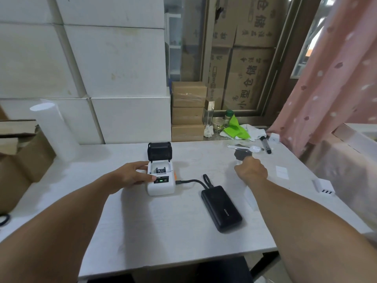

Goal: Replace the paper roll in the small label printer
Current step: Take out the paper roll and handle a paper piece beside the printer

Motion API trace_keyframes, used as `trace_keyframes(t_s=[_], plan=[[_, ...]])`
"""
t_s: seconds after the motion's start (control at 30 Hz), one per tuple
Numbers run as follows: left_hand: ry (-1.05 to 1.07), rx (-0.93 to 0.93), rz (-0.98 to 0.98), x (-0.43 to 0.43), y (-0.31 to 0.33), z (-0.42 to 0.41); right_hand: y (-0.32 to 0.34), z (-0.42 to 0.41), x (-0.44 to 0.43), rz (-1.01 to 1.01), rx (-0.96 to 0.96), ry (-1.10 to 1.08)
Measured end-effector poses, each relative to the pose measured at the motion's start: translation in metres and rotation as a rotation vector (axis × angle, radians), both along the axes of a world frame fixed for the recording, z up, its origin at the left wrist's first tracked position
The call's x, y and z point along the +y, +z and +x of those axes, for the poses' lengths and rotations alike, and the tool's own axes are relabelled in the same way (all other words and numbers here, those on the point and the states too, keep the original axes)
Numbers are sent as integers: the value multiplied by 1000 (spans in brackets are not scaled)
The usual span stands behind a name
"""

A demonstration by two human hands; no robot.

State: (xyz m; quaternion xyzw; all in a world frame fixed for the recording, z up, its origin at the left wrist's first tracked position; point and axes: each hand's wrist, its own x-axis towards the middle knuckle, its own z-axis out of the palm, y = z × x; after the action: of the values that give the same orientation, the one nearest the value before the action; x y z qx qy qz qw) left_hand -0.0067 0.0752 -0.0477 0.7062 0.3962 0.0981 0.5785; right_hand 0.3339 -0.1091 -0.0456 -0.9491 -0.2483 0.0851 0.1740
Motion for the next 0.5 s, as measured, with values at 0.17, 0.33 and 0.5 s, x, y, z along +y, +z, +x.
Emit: trace_keyframes(t_s=[0.17, 0.33, 0.5], plan=[[0, 13, 11, 1, -2, -1, 7, -5, 0, -46, 22, 4], [2, 10, 21, 3, -2, -1, 26, -6, -4, -149, 53, -9], [5, 19, 39, 2, -2, -1, 30, 1, -15, -455, 189, 84]])
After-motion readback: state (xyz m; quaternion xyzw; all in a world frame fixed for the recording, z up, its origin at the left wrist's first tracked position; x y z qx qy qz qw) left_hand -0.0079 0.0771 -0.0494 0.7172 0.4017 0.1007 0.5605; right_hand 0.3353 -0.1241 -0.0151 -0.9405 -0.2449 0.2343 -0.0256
